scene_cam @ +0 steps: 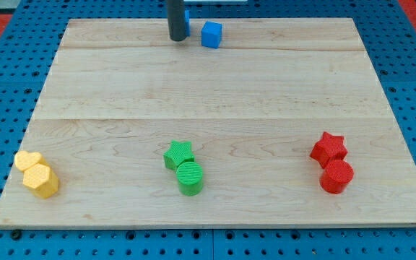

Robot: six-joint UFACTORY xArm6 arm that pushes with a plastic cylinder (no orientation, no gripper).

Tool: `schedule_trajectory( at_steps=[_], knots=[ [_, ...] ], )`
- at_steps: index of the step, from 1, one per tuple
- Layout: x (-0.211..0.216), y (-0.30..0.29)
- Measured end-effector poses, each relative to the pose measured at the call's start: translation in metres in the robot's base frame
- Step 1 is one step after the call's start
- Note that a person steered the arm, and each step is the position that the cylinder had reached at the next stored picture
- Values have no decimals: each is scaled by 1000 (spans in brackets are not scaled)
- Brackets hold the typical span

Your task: Push the blue triangle left a bit

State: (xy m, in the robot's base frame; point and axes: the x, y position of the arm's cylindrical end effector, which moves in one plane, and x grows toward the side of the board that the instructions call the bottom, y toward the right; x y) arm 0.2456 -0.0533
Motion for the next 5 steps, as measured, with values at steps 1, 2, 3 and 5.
schedule_trajectory(
  at_steps=[1,2,3,5],
  knots=[
    [49,-15],
    [58,57],
    [34,122],
    [-54,128]
  ],
)
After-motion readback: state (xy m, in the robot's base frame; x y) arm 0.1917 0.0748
